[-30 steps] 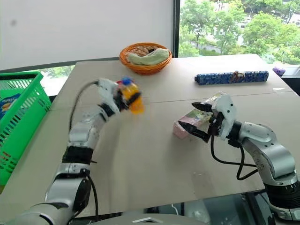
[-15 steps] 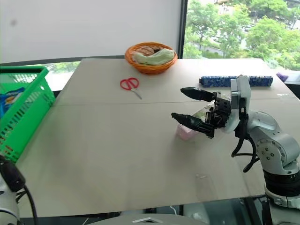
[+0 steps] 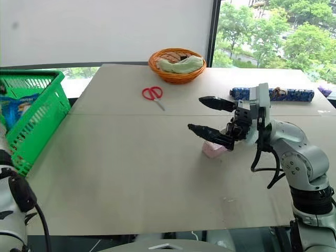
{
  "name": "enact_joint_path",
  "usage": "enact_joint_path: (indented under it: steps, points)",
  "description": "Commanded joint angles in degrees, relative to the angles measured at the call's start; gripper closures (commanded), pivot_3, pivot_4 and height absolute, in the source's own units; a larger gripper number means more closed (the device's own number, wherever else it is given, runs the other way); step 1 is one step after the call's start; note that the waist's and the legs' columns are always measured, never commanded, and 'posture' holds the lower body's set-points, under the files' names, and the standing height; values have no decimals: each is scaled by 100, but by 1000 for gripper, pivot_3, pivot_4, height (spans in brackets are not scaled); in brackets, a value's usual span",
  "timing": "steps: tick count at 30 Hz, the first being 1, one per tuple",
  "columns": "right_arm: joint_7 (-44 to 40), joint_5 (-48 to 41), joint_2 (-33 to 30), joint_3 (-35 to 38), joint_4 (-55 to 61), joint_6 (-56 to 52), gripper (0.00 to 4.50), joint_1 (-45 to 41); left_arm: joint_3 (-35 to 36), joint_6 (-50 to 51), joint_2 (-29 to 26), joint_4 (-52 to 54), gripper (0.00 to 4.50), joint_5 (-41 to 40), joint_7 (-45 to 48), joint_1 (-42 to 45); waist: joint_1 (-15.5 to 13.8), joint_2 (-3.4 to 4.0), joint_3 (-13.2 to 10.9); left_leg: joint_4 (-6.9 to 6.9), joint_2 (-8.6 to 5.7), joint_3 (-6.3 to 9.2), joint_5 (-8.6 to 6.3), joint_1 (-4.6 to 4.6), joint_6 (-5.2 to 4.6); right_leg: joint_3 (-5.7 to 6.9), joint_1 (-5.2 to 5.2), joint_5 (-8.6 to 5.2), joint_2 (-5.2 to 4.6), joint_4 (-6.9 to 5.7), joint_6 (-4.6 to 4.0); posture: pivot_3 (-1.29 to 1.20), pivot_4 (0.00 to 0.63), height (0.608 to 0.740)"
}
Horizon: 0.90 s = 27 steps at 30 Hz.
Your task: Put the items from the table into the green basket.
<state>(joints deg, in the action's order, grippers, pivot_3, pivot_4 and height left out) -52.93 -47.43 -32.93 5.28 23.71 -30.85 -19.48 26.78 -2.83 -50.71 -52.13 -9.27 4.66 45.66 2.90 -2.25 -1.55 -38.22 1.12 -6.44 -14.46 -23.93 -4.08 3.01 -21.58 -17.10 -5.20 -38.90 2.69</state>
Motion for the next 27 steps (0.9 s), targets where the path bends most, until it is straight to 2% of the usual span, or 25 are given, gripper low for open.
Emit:
enact_joint_path:
  steps: [1,4,8,10,13,15,18,23,27]
  points:
    - [164,342,-158,259,-80,243,0,126,-402,84,407,840,49,-412,1206,421,-6,0,0,-2,0,0,0,-1,0,6,1,0,-1,0,0,-115,0,740]
    - [160,521,-343,490,-291,302,0,386,-1178,877,1070,1839,49,-599,2145,394,-12,11,4,-10,-1,-2,1,-3,-2,13,6,0,-2,-2,0,-132,0,740]
    - [91,864,-663,810,-314,521,0,1040,-2625,2345,1847,3525,49,-683,3152,15,2,33,12,-17,-4,-7,16,-4,-30,12,15,0,6,-2,2,-189,0,740]
    - [157,1179,-867,1061,-327,669,0,1530,-3346,2917,2490,4024,49,-626,3220,-117,74,58,13,-17,-4,-11,16,-4,-32,-3,15,-2,13,0,4,-217,0,740]
    - [271,1430,-1038,1328,-342,752,0,2015,-3928,3562,3183,4326,49,-666,3298,-176,211,92,7,-17,5,-26,16,-1,-35,-25,13,-3,26,-1,7,-255,0,740]
    - [322,1614,-1120,1490,-363,807,0,2344,-4202,3702,3639,4266,49,-621,3284,-127,332,114,12,-16,16,-37,17,3,-35,-41,8,-3,40,-6,7,-278,0,740]
    - [659,1917,-993,1627,-185,901,0,2790,-4445,3738,3986,3890,49,-348,3186,-20,539,154,22,-16,25,-44,17,19,-35,-61,11,-4,57,-10,6,-337,0,740]
    - [990,2029,-635,1845,145,1058,0,3375,-4678,3879,4316,3309,49,19,3039,193,776,205,51,-17,27,-41,16,25,-36,-73,15,-4,64,-11,6,-395,0,740]
    - [1119,2096,-466,1874,237,1186,0,3598,-4754,3833,4614,2703,49,328,2763,168,924,206,52,-18,23,-37,12,26,-41,-73,22,-3,63,-3,10,-412,0,740]
